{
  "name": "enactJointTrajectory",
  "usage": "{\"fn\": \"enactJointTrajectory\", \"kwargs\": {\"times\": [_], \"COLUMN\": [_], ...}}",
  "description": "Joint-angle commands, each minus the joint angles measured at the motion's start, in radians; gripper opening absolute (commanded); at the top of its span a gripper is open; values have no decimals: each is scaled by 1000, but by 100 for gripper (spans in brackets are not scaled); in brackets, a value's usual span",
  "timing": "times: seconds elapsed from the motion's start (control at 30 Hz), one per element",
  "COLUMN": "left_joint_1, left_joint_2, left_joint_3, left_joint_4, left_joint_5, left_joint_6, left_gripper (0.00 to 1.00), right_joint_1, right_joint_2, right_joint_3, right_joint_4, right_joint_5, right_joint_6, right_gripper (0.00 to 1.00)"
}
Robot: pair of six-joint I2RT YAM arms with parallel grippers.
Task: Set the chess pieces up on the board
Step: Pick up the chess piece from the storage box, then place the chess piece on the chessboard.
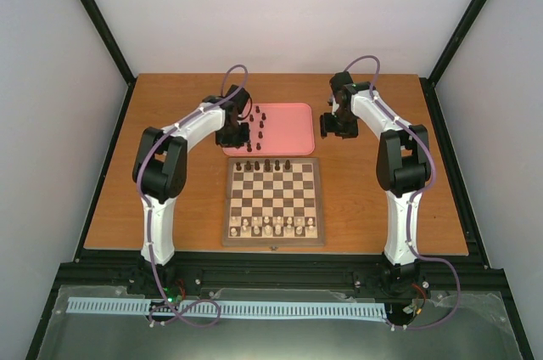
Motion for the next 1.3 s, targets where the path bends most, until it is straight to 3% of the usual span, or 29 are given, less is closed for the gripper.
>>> {"fn": "enactJointTrajectory", "kwargs": {"times": [0.0, 0.2, 0.4, 0.83, 1.27], "left_joint_1": [-2, -35, -153, -304, -346], "left_joint_2": [-68, -122, -89, 184, 191], "left_joint_3": [87, 213, 322, 677, 561], "left_joint_4": [-80, -169, -205, -295, -301], "left_joint_5": [-30, -8, 54, 131, 150], "left_joint_6": [27, 42, 20, 64, 141], "left_gripper": [11, 11, 11, 11, 11], "right_joint_1": [-6, -6, -5, -6, -6], "right_joint_2": [4, -4, -5, -10, -23], "right_joint_3": [17, 5, 12, 20, -20], "right_joint_4": [-7, -1, -1, -7, 15], "right_joint_5": [1, 6, 16, 18, 4], "right_joint_6": [-7, -5, 2, 0, 2], "right_gripper": [71, 71, 71, 71, 71]}}
